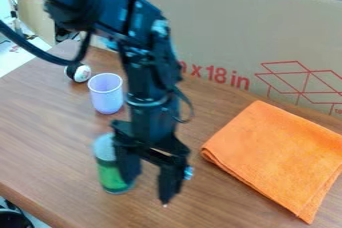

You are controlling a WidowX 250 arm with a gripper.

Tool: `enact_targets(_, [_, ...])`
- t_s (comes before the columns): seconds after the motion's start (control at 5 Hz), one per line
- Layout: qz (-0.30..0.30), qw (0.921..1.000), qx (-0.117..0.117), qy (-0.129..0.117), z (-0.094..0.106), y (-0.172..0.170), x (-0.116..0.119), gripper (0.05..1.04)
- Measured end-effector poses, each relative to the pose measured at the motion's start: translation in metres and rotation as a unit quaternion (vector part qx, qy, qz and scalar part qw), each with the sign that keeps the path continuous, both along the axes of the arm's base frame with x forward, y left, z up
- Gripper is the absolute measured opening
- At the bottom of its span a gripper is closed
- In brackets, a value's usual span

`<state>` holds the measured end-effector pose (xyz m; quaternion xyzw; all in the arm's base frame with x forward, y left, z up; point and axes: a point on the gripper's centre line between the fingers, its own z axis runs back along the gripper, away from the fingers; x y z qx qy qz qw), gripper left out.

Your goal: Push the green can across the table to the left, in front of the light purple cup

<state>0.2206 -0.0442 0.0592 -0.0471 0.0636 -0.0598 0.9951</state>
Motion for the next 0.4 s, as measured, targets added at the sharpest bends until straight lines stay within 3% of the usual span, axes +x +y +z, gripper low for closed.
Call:
enact_targets(0.2, [0.010, 0.9998, 0.009, 0.013, 0.000, 0.018, -0.002, 1.001])
enact_targets(0.4, [0.021, 0.9989, 0.034, 0.026, 0.002, 0.039, -0.005, 1.001])
